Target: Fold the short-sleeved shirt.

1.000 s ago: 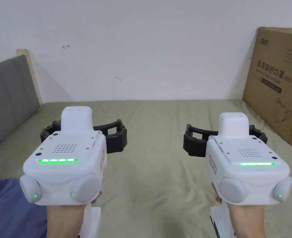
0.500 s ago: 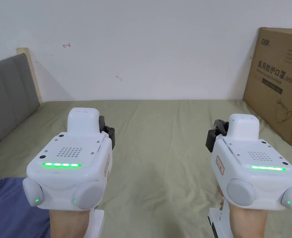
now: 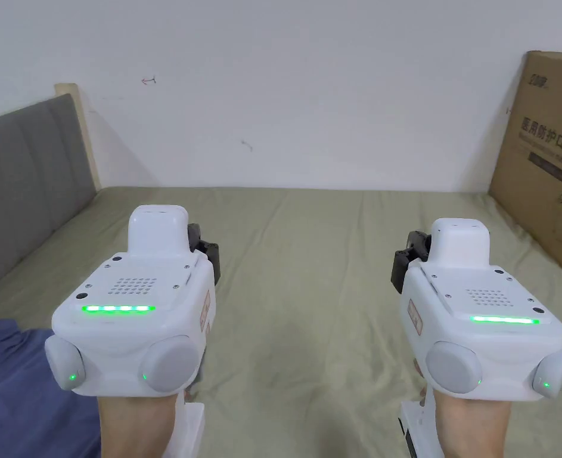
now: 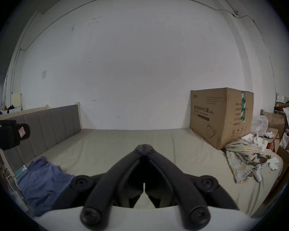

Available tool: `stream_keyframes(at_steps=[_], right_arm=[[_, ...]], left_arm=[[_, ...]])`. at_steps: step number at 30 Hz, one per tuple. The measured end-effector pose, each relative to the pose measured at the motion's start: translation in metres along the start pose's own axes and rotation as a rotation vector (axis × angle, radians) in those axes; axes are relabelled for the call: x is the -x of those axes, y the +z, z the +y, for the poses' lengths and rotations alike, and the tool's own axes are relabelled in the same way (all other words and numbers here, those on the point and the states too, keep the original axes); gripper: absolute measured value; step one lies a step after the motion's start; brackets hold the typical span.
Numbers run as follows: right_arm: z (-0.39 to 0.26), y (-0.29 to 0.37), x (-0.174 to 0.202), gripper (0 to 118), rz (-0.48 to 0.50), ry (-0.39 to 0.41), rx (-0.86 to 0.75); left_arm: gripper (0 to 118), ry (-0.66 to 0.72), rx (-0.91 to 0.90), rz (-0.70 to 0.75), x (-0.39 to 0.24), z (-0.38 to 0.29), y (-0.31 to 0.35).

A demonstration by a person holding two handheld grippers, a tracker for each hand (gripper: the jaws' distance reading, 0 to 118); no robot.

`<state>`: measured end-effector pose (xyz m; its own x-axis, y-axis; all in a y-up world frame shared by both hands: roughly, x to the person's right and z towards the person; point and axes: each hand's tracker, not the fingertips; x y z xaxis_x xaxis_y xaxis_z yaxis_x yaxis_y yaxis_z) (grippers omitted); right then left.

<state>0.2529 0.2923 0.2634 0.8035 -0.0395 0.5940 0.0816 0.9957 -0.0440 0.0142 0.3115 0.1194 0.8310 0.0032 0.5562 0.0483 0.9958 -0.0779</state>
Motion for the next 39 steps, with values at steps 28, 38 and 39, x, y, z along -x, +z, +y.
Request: stream_keyframes(at_steps=[28,38,39], right_arm=[[-0.038,-0.008,0.225,1,0.558,0.06,0.177],[-0.078,-0.033,0.214,1,0.519,0.067,0.308],[-0.083,-0.037,0.213,1,0.514,0.069,0.326]], left_arm=[[0,0.1,0.285,0.535,0.21,-0.038,0.08],[109,0.297,0.627,0.328,0.22,-0.131,-0.035],[109,0.291,0.664,0.323,0.218,-0.141,-0.046]])
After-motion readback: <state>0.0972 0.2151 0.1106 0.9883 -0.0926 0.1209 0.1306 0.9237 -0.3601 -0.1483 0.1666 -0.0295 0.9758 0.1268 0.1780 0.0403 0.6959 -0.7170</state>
